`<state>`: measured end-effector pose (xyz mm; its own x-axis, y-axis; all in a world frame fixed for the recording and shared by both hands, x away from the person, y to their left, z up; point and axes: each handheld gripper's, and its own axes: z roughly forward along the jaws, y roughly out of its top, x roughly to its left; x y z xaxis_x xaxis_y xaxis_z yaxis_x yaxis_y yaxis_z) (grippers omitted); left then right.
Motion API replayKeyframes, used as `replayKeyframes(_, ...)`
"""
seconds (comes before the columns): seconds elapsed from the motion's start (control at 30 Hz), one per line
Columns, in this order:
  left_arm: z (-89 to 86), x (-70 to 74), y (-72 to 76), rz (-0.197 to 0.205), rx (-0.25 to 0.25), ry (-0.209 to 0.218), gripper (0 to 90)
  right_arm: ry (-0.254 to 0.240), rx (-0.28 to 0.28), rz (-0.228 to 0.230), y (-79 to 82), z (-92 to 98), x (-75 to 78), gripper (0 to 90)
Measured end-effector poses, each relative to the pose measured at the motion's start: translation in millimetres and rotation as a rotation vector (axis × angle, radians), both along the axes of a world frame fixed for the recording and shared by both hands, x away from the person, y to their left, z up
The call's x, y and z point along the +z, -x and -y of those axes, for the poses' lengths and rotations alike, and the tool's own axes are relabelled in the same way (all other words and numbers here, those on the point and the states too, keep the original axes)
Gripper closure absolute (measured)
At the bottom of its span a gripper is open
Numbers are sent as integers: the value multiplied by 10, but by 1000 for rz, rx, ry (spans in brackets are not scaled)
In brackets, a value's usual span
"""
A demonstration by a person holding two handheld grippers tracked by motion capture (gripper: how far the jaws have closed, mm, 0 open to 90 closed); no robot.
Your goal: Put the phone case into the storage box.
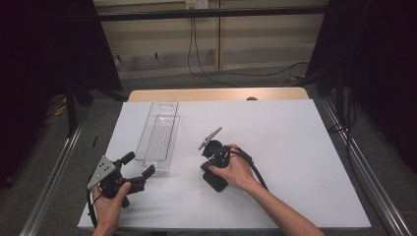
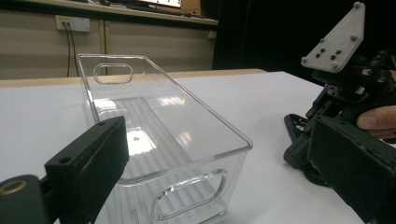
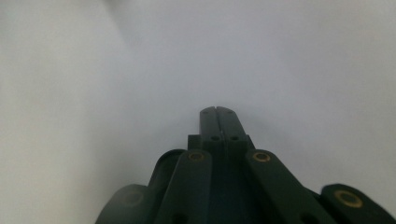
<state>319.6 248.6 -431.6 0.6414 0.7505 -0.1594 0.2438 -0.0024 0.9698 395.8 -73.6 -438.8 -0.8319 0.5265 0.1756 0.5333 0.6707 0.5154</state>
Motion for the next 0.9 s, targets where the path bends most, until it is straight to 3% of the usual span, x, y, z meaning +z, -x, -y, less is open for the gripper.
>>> replayKeyframes(0.47,11,-2,4,-3,-11,-2,54,-42,-7,-32,276,317,-14,900)
replayKeyframes(0.67,18,-5,3,-6,-13,-1,54,-36,-8,-38,366,427,-5,900)
replayKeyframes(0.9,9,-6,-3,-6,-17,-22,54,-52,-15,-46,455,594,-13,900)
